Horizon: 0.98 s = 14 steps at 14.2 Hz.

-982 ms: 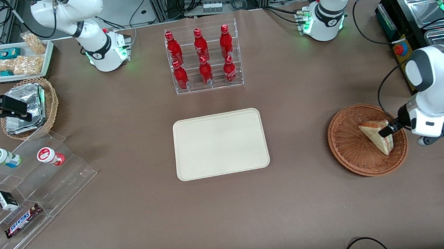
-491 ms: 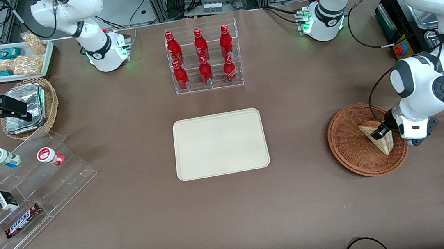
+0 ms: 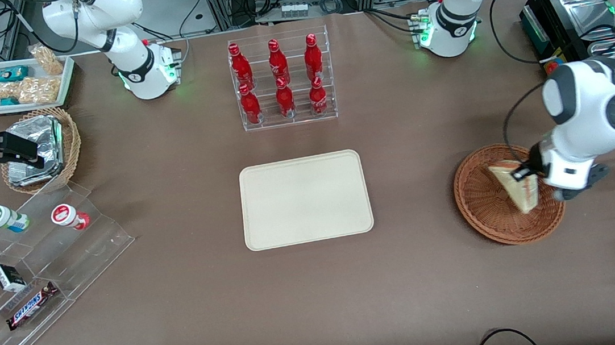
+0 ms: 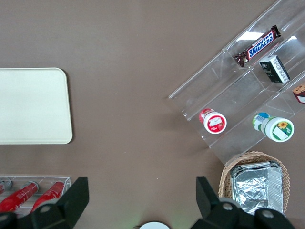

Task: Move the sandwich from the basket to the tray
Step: 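Lift the sandwich and carry it over the cream tray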

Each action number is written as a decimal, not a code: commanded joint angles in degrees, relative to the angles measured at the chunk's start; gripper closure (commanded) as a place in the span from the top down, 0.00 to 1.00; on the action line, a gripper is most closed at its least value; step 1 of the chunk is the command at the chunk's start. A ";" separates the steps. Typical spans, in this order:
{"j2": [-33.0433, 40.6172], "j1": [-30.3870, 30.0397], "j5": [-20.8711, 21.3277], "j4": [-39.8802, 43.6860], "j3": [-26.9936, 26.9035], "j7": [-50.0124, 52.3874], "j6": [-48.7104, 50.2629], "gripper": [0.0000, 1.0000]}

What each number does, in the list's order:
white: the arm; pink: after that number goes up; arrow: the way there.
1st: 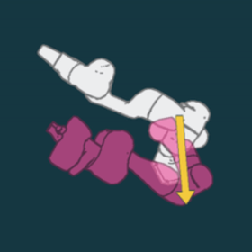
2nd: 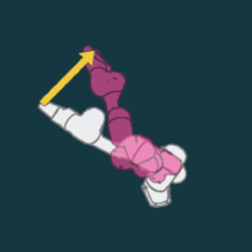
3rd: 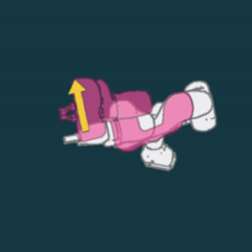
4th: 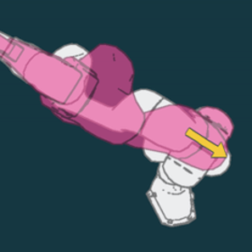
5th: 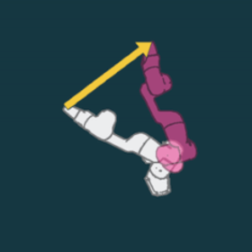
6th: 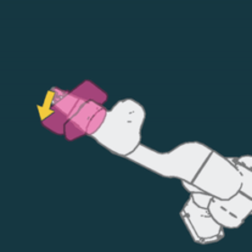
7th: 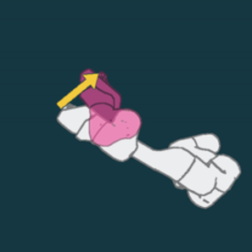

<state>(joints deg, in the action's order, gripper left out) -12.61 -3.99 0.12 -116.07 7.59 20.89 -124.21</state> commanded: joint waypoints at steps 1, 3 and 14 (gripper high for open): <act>-2.06 2.05 -0.39 2.16 7.15 -2.71 0.20 0.01; -6.10 6.78 -0.21 6.80 9.89 1.66 -0.07 0.00; -28.77 35.18 13.50 37.83 9.73 38.95 6.25 0.00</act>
<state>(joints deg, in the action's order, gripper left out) -36.20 28.72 12.14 -85.88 17.90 57.19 -120.75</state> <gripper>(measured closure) 0.850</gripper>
